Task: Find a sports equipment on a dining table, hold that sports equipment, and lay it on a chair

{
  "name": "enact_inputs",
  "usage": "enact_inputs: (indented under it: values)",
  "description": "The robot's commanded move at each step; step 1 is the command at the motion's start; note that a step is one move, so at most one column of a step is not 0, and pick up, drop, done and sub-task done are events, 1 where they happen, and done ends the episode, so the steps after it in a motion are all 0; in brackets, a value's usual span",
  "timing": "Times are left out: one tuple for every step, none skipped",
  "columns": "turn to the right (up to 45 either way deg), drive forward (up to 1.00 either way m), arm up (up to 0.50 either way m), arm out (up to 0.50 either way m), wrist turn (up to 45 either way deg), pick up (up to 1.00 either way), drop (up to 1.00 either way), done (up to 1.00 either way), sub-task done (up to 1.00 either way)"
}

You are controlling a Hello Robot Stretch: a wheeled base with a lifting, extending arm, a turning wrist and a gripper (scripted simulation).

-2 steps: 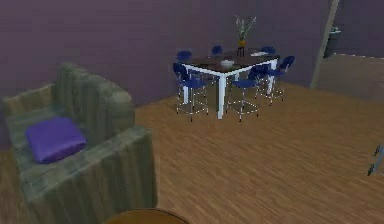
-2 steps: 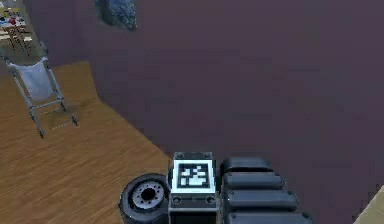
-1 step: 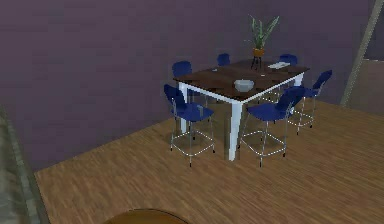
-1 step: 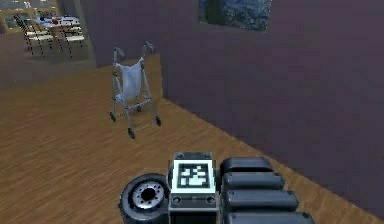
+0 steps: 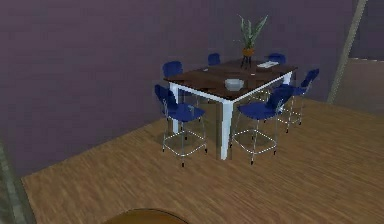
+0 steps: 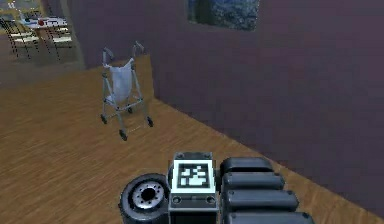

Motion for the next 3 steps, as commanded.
enact_inputs:
  values:
    - [45.0, 0.00, 0.00, 0.00, 0.0, 0.00, 0.00, 0.00, 0.00]
    - [45.0, 0.00, 0.00, 0.00, 0.0, 0.00, 0.00, 0.00, 0.00]
    - [42.0, 0.00, 0.00, 0.00, 0.0, 0.00, 0.00, 0.00, 0.00]
